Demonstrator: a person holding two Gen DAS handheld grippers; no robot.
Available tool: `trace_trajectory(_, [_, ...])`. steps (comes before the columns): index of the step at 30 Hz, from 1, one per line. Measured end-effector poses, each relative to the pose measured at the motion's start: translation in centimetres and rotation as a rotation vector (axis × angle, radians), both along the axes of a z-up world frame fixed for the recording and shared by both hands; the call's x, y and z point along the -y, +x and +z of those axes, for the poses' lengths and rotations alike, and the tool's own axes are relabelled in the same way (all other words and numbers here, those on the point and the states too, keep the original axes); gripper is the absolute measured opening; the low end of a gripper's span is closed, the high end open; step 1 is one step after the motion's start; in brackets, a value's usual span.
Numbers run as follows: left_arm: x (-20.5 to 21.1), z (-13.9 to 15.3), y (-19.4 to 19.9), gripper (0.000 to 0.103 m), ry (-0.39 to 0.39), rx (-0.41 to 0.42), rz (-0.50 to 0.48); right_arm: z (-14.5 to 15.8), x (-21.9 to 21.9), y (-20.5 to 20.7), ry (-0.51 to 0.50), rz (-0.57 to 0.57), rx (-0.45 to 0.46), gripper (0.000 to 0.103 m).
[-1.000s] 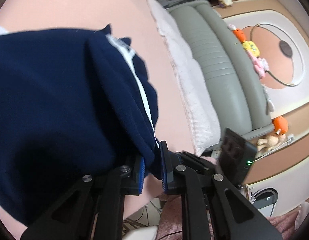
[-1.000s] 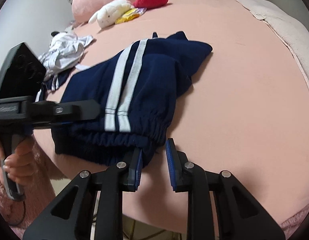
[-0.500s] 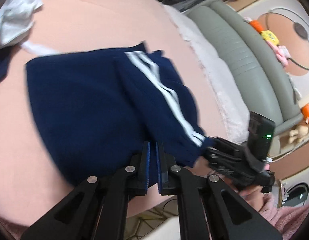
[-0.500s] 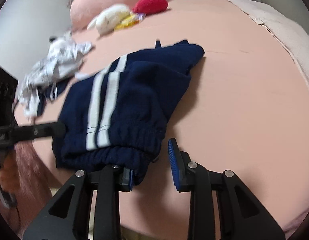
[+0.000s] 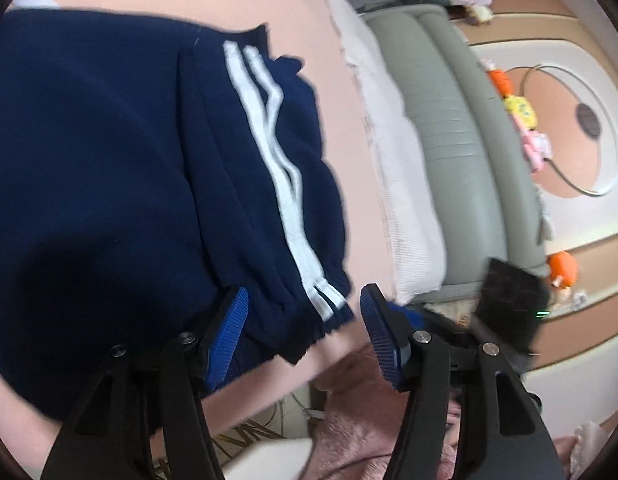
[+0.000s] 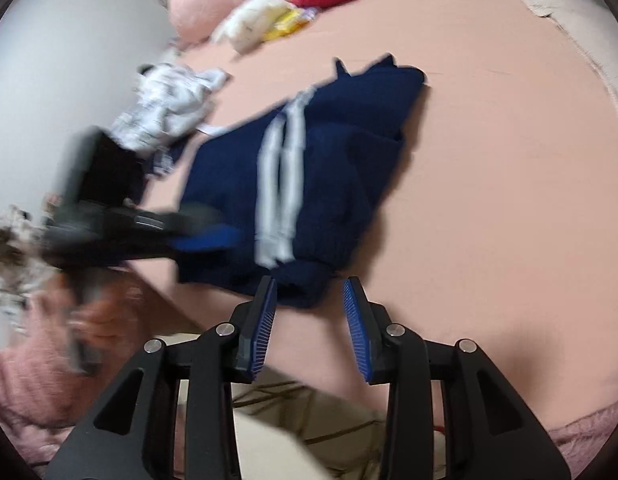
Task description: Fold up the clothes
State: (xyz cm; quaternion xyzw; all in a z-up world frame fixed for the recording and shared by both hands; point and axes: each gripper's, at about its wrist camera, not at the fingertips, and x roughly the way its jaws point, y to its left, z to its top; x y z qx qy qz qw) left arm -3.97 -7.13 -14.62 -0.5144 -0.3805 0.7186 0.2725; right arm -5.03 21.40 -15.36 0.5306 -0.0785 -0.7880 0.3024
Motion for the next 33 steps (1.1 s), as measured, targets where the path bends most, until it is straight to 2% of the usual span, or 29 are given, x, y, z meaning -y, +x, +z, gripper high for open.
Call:
trace_trajectory(3, [-0.3, -0.5, 0.0, 0.030, -0.057, -0.009, 0.003, 0.0, -1.7, -1.0, -0.053, -0.108, 0.003, 0.036])
trace_trajectory(5, [-0.2, -0.9, 0.2, 0.027, -0.071, -0.002, -0.004, -0.9, -2.1, -1.6, -0.053, -0.156, 0.022, 0.036])
trace_trajectory(8, [1.5, -1.1, 1.0, 0.031, -0.035, 0.040, 0.050, -2.0, -2.2, -2.3, -0.054, -0.202, 0.050, 0.036])
trace_trajectory(12, [2.6, -0.8, 2.2, 0.036, -0.057, 0.033, 0.057, -2.5, -1.2, -2.6, -0.070, -0.183, 0.066, 0.037])
trace_trajectory(16, [2.1, -1.2, 2.3, 0.047, -0.030, 0.025, 0.036, -4.6, 0.7, -3.0, 0.097, -0.173, 0.108, 0.041])
trace_trajectory(18, [1.7, -1.2, 2.3, 0.049, -0.014, 0.020, 0.018, -5.1, 0.4, -3.1, 0.082, -0.194, 0.135, 0.041])
trace_trajectory(23, [1.0, -1.2, 2.2, 0.047, -0.012, 0.005, 0.012, -5.4, -0.3, -3.2, 0.061, -0.220, 0.153, 0.042])
trace_trajectory(27, [1.9, -1.7, 2.3, 0.041, 0.070, -0.011, 0.006, -5.0, 0.2, -3.1, 0.072, -0.214, 0.128, 0.044])
trace_trajectory(30, [0.7, -1.9, 1.2, 0.041, 0.054, -0.011, 0.010, -5.0, 0.1, -3.1, 0.065, -0.221, 0.132, 0.044])
trace_trajectory(31, [0.3, -1.8, 1.1, 0.039, 0.043, -0.009, 0.010, -5.1, -0.1, -3.1, 0.056, -0.224, 0.137, 0.044])
trace_trajectory(33, [0.0, -1.7, 0.9, 0.009, -0.025, -0.012, 0.011, -4.9, -0.5, -3.0, 0.041, -0.235, 0.132, 0.044])
